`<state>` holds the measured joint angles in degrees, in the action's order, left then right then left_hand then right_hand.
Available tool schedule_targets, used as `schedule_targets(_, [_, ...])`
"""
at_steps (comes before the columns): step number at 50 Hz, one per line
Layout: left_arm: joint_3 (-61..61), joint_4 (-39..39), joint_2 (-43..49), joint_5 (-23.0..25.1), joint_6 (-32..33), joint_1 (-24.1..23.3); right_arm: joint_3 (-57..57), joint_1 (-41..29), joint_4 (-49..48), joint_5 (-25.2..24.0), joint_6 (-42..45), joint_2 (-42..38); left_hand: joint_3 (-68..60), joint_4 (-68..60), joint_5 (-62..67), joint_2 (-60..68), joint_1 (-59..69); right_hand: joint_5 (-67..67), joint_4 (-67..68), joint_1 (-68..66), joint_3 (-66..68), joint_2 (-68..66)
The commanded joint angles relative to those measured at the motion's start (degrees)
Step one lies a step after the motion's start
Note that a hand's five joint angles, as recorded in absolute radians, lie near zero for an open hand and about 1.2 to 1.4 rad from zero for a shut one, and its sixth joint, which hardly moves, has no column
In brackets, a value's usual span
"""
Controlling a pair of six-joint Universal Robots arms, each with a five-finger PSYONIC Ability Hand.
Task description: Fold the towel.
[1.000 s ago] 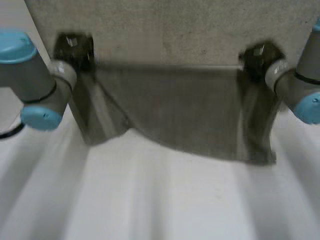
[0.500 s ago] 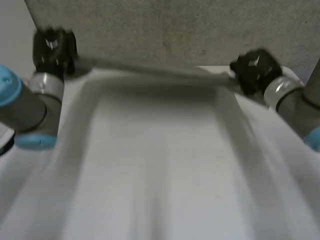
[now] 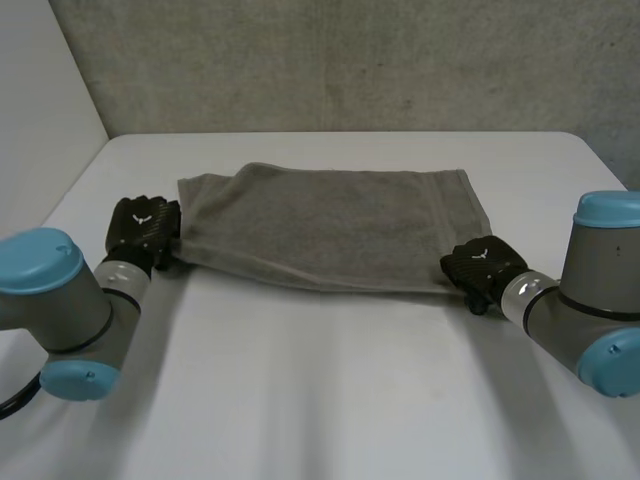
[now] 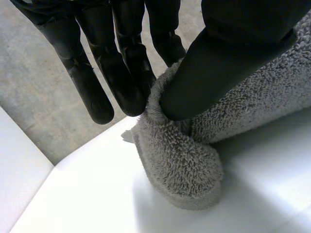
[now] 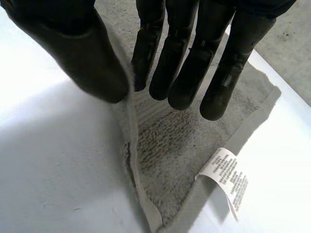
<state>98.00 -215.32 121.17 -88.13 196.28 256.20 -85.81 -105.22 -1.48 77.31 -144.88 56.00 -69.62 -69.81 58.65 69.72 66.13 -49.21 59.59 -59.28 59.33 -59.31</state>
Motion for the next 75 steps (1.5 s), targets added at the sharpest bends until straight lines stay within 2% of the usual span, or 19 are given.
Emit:
schedule_targets(1, [0.4,0.0,-0.7,0.0,-0.3,1.4,-0.3,0.2,-0.1,0.7,-0.1,0.5,-10.4,-10.2,11.3,10.3,13.9,11.3,-11.6,11.3,-11.4,11.4])
schedule_targets(7, [0.6,0.0,-0.7,0.1,-0.4,1.4,0.1,1.4,1.1,0.8,0.0,0.4,-10.4,-10.2,11.3,10.3,13.9,21.0,-21.4,21.1,-21.1,21.1])
schedule_targets(26, [0.8,0.0,-0.8,-0.1,-0.4,0.8,-0.2,2.7,1.6,1.0,-0.3,-1.1,-10.4,-10.2,11.3,10.3,13.9,17.8,-18.2,17.9,-18.0,17.9])
schedule_targets(30, [0.9,0.0,-0.8,-0.1,-0.4,0.8,-0.4,3.0,1.5,0.7,-0.3,-1.1,-10.4,-10.2,11.3,10.3,13.9,12.0,-12.3,12.0,-12.1,12.1])
schedule_targets(32, [0.9,0.0,-0.8,-0.1,-0.4,0.8,-0.2,3.9,1.4,0.6,-0.4,-1.1,-10.4,-10.2,11.3,10.3,13.9,0.1,-0.5,0.1,-0.2,0.2])
schedule_targets(33, [0.9,0.0,-0.8,-0.1,-0.4,0.8,-0.1,3.9,1.4,0.6,-0.4,-1.1,-10.4,-10.2,11.3,10.3,13.9,0.0,-0.4,0.1,-0.1,0.1])
schedule_targets(35, [0.9,0.1,-0.8,-0.1,-0.4,0.7,0.2,4.6,1.5,0.5,-0.4,-1.3,-10.4,-10.2,11.3,10.3,13.9,-16.4,16.0,-16.3,16.3,-16.3])
schedule_targets(37, [0.9,0.1,-0.8,-0.1,-0.4,0.7,0.4,5.0,1.5,0.6,-0.4,-1.8,-10.4,-10.2,11.3,10.3,13.9,-20.7,20.4,-20.7,20.6,-20.6])
schedule_targets(44, [2.0,0.2,-1.6,0.0,-0.3,0.7,0.6,6.7,1.6,0.6,-0.8,-1.2,-10.4,-10.2,11.3,10.3,13.9,-20.8,20.4,-20.7,20.7,-20.7])
schedule_targets(50, [4.1,0.3,-5.1,0.0,0.0,-0.4,-0.7,7.2,3.0,-1.1,-4.5,7.2,-10.4,-10.2,11.3,10.3,13.9,-20.8,20.4,-20.7,20.7,-20.7])
schedule_targets(57, [6.9,4.9,-9.5,0.1,0.4,-2.0,-4.1,8.5,7.1,-4.6,-3.0,14.1,-10.4,-10.2,11.3,10.3,13.9,-20.8,20.4,-20.7,20.7,-20.7])
schedule_targets(62, [9.8,13.9,-15.0,0.2,2.0,-2.5,-6.7,12.2,15.9,-7.9,4.5,21.3,-10.4,-10.2,11.3,10.3,13.9,-20.8,20.4,-20.7,20.7,-20.7])
schedule_targets(67, [12.8,19.1,-19.0,0.2,5.4,-2.1,-7.1,15.1,23.0,-8.0,10.4,26.4,-10.4,-10.2,11.3,10.3,13.9,-20.8,20.4,-20.7,20.7,-20.7])
schedule_targets(75, [17.4,23.3,-24.5,0.1,8.0,-2.4,-6.6,20.3,31.9,-8.7,14.9,32.6,-10.4,-10.2,11.3,10.3,13.9,-20.8,20.4,-20.7,20.7,-20.7])
